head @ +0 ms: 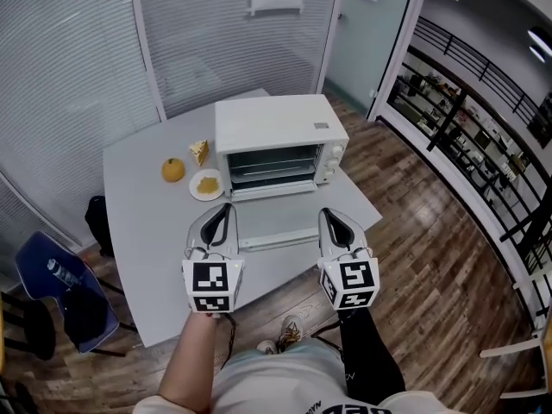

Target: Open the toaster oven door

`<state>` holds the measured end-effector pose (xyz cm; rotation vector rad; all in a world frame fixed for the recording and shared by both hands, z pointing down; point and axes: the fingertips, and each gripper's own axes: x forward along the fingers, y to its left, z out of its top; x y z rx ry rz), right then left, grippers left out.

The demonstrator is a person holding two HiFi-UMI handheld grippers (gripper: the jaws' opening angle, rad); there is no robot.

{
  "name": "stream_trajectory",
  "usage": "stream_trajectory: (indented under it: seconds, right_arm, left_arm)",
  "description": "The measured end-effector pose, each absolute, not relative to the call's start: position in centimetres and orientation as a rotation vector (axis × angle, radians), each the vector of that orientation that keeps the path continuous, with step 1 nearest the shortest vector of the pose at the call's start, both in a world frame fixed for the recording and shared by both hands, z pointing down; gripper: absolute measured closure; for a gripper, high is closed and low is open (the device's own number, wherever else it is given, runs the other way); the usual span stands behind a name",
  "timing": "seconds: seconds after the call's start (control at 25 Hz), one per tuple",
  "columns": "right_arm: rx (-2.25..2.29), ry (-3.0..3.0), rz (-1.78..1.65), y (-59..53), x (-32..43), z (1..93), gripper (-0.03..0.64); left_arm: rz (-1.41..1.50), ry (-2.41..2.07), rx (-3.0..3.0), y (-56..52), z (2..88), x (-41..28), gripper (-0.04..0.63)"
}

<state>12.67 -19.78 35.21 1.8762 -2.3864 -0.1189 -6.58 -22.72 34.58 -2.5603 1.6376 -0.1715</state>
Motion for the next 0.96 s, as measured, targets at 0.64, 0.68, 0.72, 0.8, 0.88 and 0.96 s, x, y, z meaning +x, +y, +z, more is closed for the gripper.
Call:
stream_trajectory:
  seconds: [0.64, 0.68, 0.72, 0.8, 0.88, 0.96]
  right_arm:
    - [1.873, -2.407, -0.154, -19.63, 12.28, 34.17, 0.614]
    - [1.874, -2.408, -0.155, -19.64, 12.28, 34.16, 0.614]
    - [1.874, -2.41, -0.156, -19.66, 12.28, 34.15, 0.614]
    - [1.874, -2.411, -0.158, -19.66, 12.3, 34.16, 0.614]
    - [1.874, -2.41, -0.159, -19.63, 12.36, 34.22, 0.614]
    - [1.875, -2.41, -0.159, -19.61, 12.4, 34.27, 0.614]
  left_arm:
    - [-0.153, 1.654, -2.553, -22.8, 33.93, -7.25, 0.538]
    - [-0.154, 1.656, -2.552, -22.81, 33.97, -7.27, 0.538]
    - [-0.156, 1.657, -2.551, -22.83, 34.01, -7.3, 0.538]
    - [-0.159, 1.658, -2.55, -22.87, 34.1, -7.29, 0.538]
    - [-0.161, 1.658, -2.551, -22.87, 34.22, -7.24, 0.538]
    - [-0.163, 1.659, -2.554, -22.85, 34.33, -7.21, 0.538]
